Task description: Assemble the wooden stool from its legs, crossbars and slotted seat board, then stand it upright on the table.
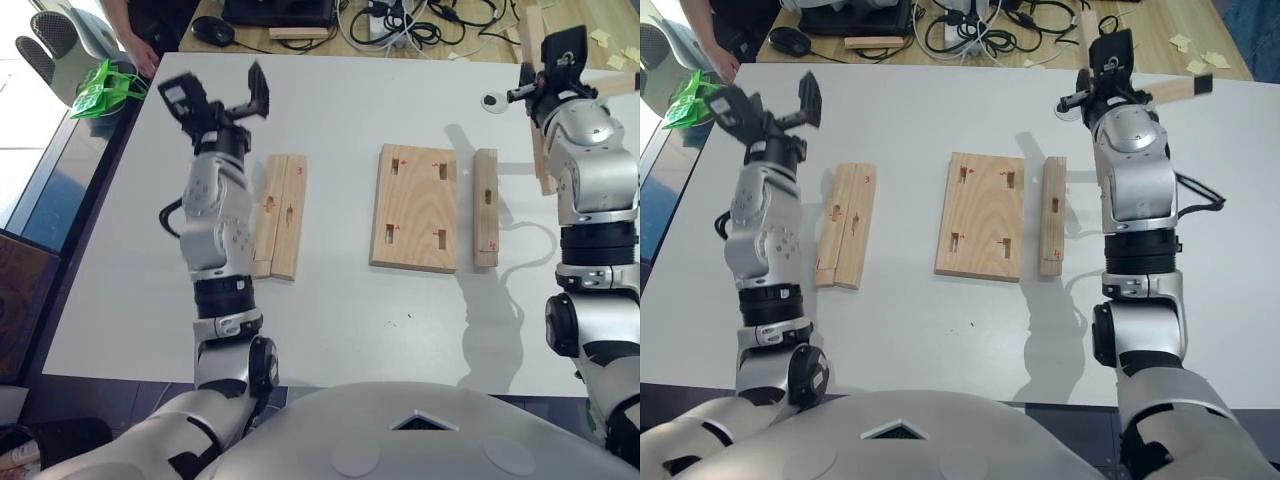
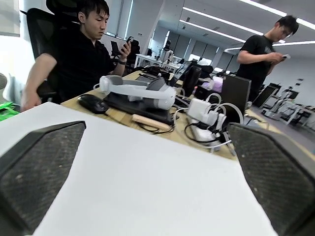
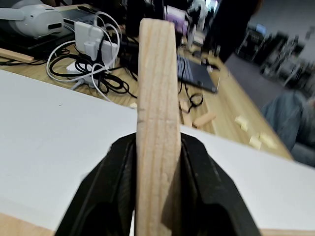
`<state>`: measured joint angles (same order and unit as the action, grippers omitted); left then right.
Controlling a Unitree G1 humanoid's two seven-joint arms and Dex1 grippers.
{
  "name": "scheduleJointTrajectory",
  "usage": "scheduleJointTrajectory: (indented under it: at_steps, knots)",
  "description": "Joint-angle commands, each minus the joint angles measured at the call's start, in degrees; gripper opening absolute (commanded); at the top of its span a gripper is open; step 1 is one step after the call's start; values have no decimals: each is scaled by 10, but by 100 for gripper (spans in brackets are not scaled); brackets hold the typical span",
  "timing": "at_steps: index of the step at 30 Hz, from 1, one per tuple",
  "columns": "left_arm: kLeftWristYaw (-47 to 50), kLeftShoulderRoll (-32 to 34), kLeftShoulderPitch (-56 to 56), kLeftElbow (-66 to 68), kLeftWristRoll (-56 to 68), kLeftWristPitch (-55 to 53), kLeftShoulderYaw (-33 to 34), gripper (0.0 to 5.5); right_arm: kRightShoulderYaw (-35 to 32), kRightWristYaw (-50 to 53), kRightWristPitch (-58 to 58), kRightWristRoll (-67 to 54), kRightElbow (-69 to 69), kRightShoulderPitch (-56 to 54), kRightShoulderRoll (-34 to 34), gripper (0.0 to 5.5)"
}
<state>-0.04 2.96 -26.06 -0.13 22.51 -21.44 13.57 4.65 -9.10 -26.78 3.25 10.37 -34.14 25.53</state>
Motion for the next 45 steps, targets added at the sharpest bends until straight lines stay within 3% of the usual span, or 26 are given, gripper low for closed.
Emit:
scheduleJointTrajectory:
  at_steps: [1, 5, 9, 19, 30, 45]
  knots:
    - [14, -40, -52, -17, 75, -137, -18, 540, 69, -49, 126, 65, -8, 18, 35, 102]
    - [47, -137, -104, -2, 186, -244, -10, 540, 124, -81, 226, 127, -2, 28, 56, 102]
    - [101, -198, -120, 16, 269, -253, 16, 540, 147, -80, 291, 166, 17, 14, 43, 101]
    - [153, -205, -132, 41, 310, -204, -22, 540, 176, -75, 333, 206, 37, -18, -33, 101]
    - [262, -209, -147, 67, 372, -142, -7, 375, 188, -57, 376, 243, 54, -16, -58, 101]
    - [368, -220, -130, 43, 445, -108, -58, 155, 231, 6, 448, 332, 133, -27, -71, 101]
